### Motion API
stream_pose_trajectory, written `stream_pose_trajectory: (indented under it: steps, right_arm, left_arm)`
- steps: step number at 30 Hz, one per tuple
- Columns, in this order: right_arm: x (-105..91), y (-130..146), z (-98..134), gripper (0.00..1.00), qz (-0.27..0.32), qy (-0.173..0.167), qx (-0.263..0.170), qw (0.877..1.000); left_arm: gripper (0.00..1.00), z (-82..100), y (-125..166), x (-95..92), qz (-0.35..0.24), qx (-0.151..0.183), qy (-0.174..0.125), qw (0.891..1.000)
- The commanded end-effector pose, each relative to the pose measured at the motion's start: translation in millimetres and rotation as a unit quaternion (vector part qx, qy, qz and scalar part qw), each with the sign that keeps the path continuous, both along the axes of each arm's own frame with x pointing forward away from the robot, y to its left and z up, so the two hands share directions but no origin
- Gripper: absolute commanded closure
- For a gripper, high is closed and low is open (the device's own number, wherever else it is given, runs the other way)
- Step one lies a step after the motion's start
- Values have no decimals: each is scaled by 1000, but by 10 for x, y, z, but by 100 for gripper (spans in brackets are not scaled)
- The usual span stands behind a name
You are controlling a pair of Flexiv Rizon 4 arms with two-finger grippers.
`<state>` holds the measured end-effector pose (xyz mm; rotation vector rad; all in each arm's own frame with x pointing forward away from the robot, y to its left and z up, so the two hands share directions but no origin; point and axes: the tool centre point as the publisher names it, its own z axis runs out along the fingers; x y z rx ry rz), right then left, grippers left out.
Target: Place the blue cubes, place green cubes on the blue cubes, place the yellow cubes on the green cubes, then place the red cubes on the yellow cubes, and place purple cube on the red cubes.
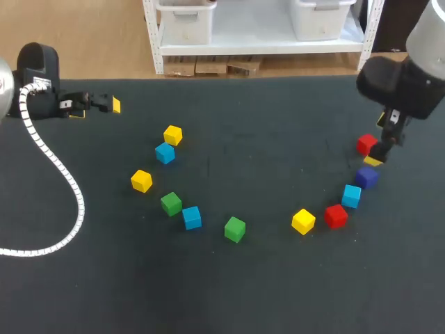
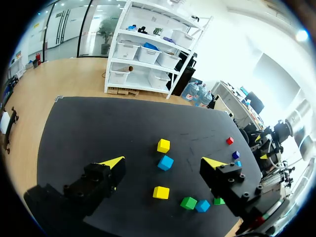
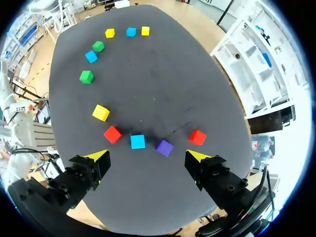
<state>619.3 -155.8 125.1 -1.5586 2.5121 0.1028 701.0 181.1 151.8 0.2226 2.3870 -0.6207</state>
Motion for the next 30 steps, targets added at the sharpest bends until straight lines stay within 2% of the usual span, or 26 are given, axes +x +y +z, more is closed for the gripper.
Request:
stream_pose_trajectory:
  steps: [1,4,6,25,27,30]
  right_arm:
    - [104,81,-212,0,12,35,2,999]
    - [70,124,-302,0,14,41,0,999]
    - [57,124,-321,0,17,67,-3,998]
    - [48,123,-317,0,17,63,4,998]
    - [47,171,-282,0,21,45,-7,999]
    - [41,213,-339,0,27,43,-23,998]
  left_arm:
    - [0,-17,23,-6,-3,-4,-3,1000]
    - [0,-17,23,-6,-3,-4,-3,1000]
    - [0,-17,23,-6,-3,-4,-3,1000]
    - [0,-17,23,-6,-3,-4,-3,1000]
    - [0,-17,23,-6,-3,-4,-3,1000]
    - [0,-17,23,-6,-3,-4,-3,1000]
